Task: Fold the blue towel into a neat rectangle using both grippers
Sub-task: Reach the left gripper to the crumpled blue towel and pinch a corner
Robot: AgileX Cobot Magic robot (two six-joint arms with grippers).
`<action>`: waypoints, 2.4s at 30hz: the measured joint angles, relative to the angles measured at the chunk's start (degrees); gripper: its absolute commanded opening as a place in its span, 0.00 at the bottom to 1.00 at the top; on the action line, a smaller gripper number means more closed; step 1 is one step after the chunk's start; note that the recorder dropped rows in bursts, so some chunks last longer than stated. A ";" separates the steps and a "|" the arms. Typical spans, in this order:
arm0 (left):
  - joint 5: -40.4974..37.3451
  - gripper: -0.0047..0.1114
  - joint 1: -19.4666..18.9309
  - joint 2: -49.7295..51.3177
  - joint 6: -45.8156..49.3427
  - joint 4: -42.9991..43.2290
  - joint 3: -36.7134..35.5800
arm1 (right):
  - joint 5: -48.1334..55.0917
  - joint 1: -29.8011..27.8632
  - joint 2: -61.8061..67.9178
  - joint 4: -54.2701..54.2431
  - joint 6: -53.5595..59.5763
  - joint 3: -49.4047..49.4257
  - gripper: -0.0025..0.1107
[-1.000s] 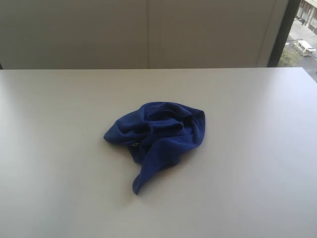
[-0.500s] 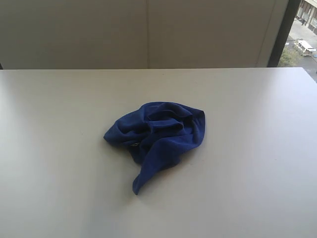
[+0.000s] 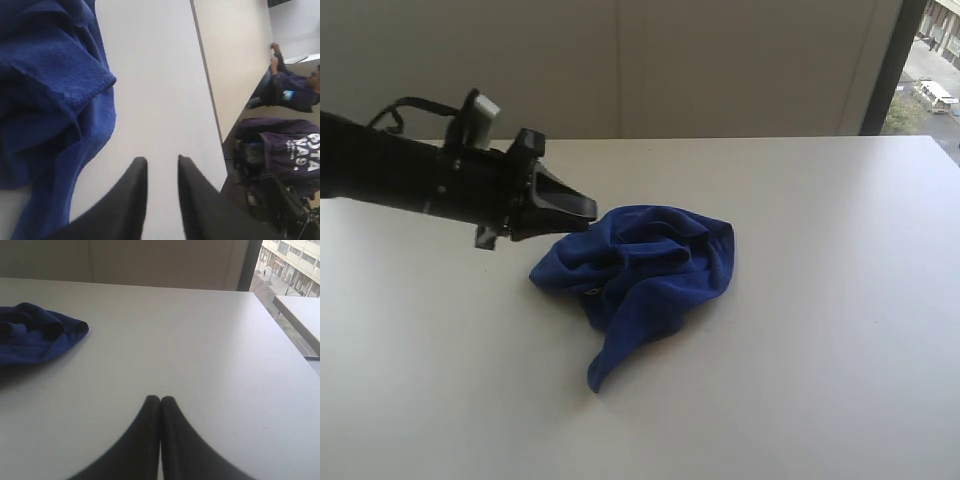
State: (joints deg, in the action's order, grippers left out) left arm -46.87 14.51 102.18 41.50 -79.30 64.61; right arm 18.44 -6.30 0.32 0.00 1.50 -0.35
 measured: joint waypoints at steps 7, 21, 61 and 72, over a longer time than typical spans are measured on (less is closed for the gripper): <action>1.77 0.59 4.02 11.49 4.02 -10.31 5.79 | 0.00 0.00 0.00 0.00 0.00 0.00 0.02; 7.41 0.59 4.77 16.06 -7.60 -2.77 9.84 | 0.00 0.00 0.00 0.00 0.00 0.00 0.02; 10.52 0.43 7.13 22.37 -5.78 -8.13 14.33 | 0.00 0.00 0.00 0.00 -0.90 0.00 0.02; 11.35 0.04 6.86 22.52 -3.98 -8.85 15.03 | 0.00 0.00 0.00 0.00 -0.90 0.00 0.02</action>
State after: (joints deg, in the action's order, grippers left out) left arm -35.52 21.37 124.69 37.52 -88.16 79.65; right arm 18.44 -6.30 0.32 0.00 0.60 -0.35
